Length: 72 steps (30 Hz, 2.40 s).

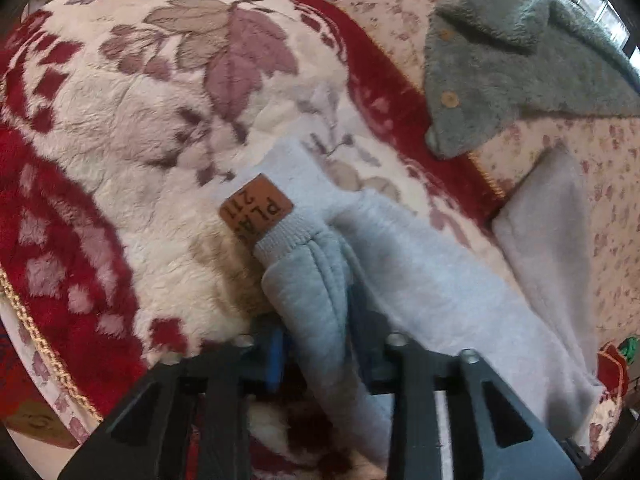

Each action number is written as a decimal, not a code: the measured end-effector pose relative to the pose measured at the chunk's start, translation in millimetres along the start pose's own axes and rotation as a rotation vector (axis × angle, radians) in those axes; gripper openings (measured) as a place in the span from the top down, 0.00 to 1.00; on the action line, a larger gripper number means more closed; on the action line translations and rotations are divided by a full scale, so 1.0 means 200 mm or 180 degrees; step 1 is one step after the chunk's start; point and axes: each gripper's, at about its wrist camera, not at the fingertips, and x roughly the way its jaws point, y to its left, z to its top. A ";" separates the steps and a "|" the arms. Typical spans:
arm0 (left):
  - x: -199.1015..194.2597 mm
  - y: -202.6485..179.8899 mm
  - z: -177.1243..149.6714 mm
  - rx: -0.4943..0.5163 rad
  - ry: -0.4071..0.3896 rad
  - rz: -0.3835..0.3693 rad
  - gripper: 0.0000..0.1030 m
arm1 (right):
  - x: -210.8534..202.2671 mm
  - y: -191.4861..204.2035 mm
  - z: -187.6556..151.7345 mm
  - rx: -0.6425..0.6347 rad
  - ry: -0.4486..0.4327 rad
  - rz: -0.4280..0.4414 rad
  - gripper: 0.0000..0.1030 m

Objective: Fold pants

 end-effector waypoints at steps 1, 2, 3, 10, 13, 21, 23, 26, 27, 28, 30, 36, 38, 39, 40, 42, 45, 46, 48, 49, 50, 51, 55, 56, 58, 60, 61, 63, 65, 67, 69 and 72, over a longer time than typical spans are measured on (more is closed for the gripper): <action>-0.02 0.01 0.00 -0.0002 -0.0075 0.0120 0.42 | -0.02 0.00 -0.01 -0.0043 0.0000 -0.0017 0.19; -0.06 0.01 0.00 -0.0009 -0.0181 0.0192 0.38 | -0.05 -0.03 -0.03 -0.0043 -0.0002 -0.0034 0.19; -0.10 0.02 0.01 -0.0026 -0.0313 0.0223 0.33 | -0.12 -0.07 -0.05 -0.0023 -0.0069 -0.0113 0.19; -0.28 -0.17 -0.02 0.0314 -0.0745 0.0186 0.18 | -0.39 -0.44 -0.10 0.0391 -0.0213 -0.0369 0.19; -0.28 -0.39 -0.05 0.0744 -0.0696 -0.0023 0.13 | -0.53 -0.55 -0.12 0.0513 -0.0332 -0.0196 0.19; -0.14 -0.94 0.02 0.1234 -0.0298 -0.0729 0.10 | -0.76 -0.78 0.08 0.0191 -0.0562 -0.0673 0.16; -0.08 -1.07 0.10 0.1267 -0.0247 -0.0776 0.09 | -0.75 -0.86 0.14 0.0109 -0.0497 -0.0820 0.16; 0.00 -1.26 0.25 0.1427 -0.0217 -0.0810 0.09 | -0.72 -0.98 0.22 0.0033 -0.0455 -0.0942 0.16; 0.03 -1.32 0.28 0.1463 -0.0217 -0.0811 0.09 | -0.72 -1.04 0.26 -0.0002 -0.0470 -0.0991 0.16; 0.06 -1.37 0.33 0.1517 -0.0203 -0.0823 0.08 | -0.71 -1.09 0.30 -0.0030 -0.0485 -0.1033 0.16; 0.13 -1.48 0.44 0.1625 -0.0194 -0.0806 0.08 | -0.69 -1.16 0.35 -0.0116 -0.0502 -0.1061 0.16; 0.27 -1.69 0.67 0.1824 -0.0278 -0.0831 0.08 | -0.52 -1.28 0.55 -0.0807 -0.0262 -0.1195 0.14; 0.33 -1.75 0.73 0.1937 -0.0236 -0.0881 0.08 | -0.47 -1.29 0.59 -0.1043 -0.0188 -0.1095 0.14; 0.35 -1.78 0.76 0.1987 -0.0234 -0.0874 0.08 | -0.45 -1.30 0.60 -0.1106 -0.0151 -0.1061 0.14; 0.37 -1.81 0.79 0.2052 -0.0227 -0.0877 0.08 | -0.42 -1.32 0.62 -0.1184 -0.0080 -0.1043 0.14; 0.42 -1.87 0.82 0.2241 -0.0202 -0.0890 0.08 | -0.36 -1.35 0.65 -0.1300 0.0039 -0.0973 0.14; 0.49 -1.97 0.84 0.2494 -0.0164 -0.0852 0.08 | -0.28 -1.38 0.68 -0.1418 0.0160 -0.1016 0.13; 0.51 -2.00 0.84 0.2577 -0.0166 -0.0804 0.08 | -0.26 -1.39 0.69 -0.1450 0.0192 -0.1021 0.13; 0.57 -2.06 0.84 0.2717 -0.0108 -0.0724 0.08 | -0.22 -1.40 0.70 -0.1500 0.0251 -0.1010 0.13; 0.60 -2.10 0.82 0.2809 -0.0075 -0.0673 0.08 | -0.20 -1.40 0.71 -0.1522 0.0284 -0.1015 0.13; 0.63 -2.13 0.81 0.2900 -0.0054 -0.0628 0.08 | -0.18 -1.40 0.71 -0.1546 0.0331 -0.1017 0.13; 0.66 -2.17 0.78 0.3022 -0.0038 -0.0553 0.08 | -0.16 -1.41 0.71 -0.1546 0.0360 -0.0999 0.13; 0.72 -2.23 0.67 0.3239 0.0032 -0.0495 0.30 | -0.09 -1.37 0.70 -0.1636 0.0519 -0.0973 0.50; 0.72 -2.23 0.64 0.3267 -0.0001 -0.0481 0.42 | -0.08 -1.35 0.69 -0.1681 0.0536 -0.1046 0.60; 0.69 -2.22 0.62 0.3245 -0.0146 -0.0302 0.72 | -0.08 -1.31 0.65 -0.1727 0.0532 -0.1123 0.72; 0.65 -2.18 0.65 0.3071 -0.0125 -0.0277 0.82 | -0.11 -1.27 0.62 -0.1772 0.0448 -0.1269 0.77; 0.61 -2.16 0.66 0.2977 -0.0127 -0.0295 0.85 | -0.15 -1.25 0.61 -0.1769 0.0390 -0.1335 0.79; 0.52 -2.10 0.69 0.2832 -0.0246 -0.0218 0.91 | -0.23 -1.21 0.61 -0.1758 0.0267 -0.1492 0.80; 0.43 -2.05 0.72 0.2653 -0.0293 -0.0264 0.91 | -0.32 -1.17 0.61 -0.1741 0.0165 -0.1619 0.81; 0.31 -1.98 0.76 0.2461 -0.0402 -0.0280 0.91 | -0.43 -1.11 0.62 -0.1732 0.0053 -0.1818 0.81; 0.21 -1.92 0.78 0.2274 -0.0458 -0.0325 0.91 | -0.54 -1.05 0.64 -0.1709 -0.0050 -0.1983 0.81; 0.07 -1.83 0.79 0.2064 -0.0532 -0.0439 0.91 | -0.70 -0.97 0.65 -0.1659 -0.0175 -0.2138 0.81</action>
